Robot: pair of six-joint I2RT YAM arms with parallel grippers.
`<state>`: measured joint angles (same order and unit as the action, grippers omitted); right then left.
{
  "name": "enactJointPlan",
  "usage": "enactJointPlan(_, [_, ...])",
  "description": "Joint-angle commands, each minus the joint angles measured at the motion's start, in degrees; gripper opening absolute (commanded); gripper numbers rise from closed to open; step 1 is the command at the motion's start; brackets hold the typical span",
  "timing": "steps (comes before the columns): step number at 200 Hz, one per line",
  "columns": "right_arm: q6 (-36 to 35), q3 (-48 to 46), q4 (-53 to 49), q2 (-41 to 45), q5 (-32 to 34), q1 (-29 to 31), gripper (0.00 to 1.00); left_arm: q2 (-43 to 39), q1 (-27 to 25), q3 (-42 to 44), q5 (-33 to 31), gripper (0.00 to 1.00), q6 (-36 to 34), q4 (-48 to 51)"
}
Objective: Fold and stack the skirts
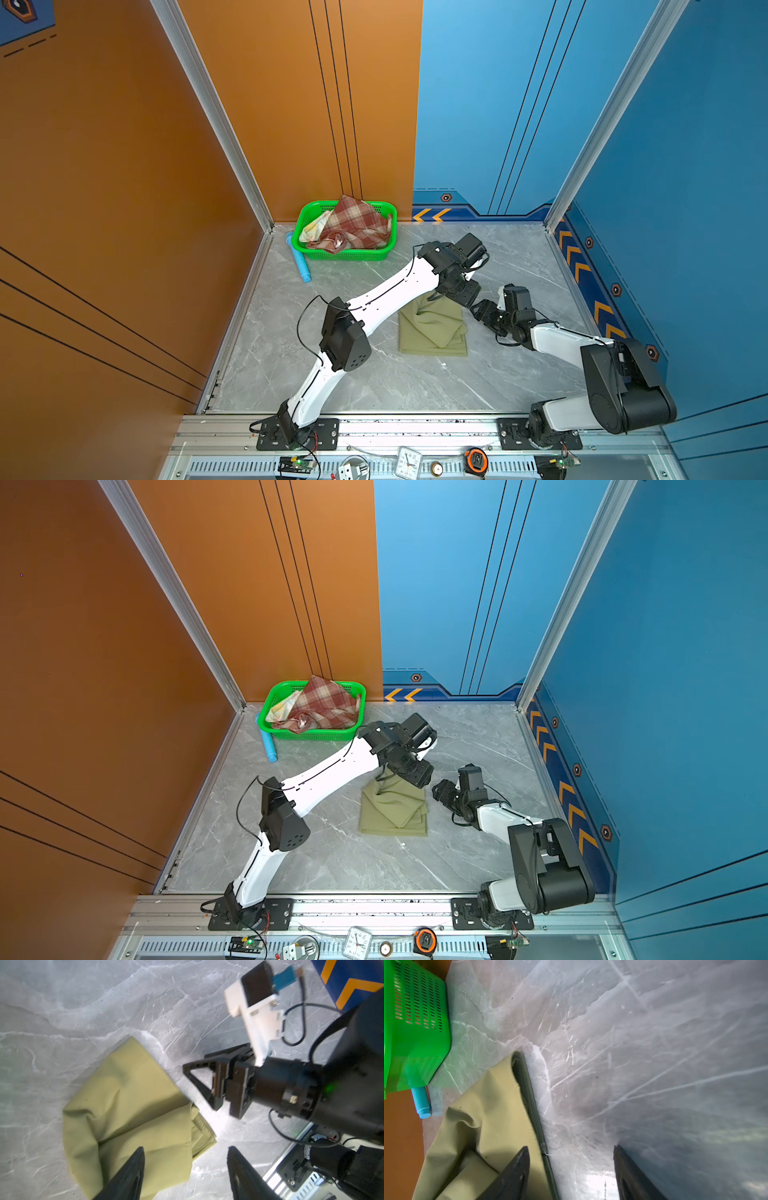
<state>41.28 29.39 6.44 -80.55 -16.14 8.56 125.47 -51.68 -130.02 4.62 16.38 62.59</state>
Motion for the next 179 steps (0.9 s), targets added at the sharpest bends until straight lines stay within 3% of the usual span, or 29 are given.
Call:
enactJointPlan(1, [-5.6,0.6,-7.9,2.9,1.9,-0.6,0.66,-6.1,2.2,7.5,-0.2,0.64,0.0,-2.4])
enactJointPlan(45, [-10.7,3.2,-12.0,5.6,3.4,2.4,0.68,-16.2,8.5,26.1,1.3,0.62,2.5,-8.3])
enactJointPlan(90, [-12.6,4.9,-14.1,5.8,5.4,6.5,0.68,-20.6,10.7,35.7,1.1,0.63,2.6,-9.0])
enactJointPlan(133, [-13.8,5.8,-16.9,6.6,7.3,8.8,0.7,-21.4,9.2,38.9,1.1,0.64,2.6,-9.6])
enactJointPlan(179, [-11.9,5.8,-18.1,8.8,8.0,7.5,0.71,-24.9,3.7,43.4,-4.3,0.64,5.5,-10.3])
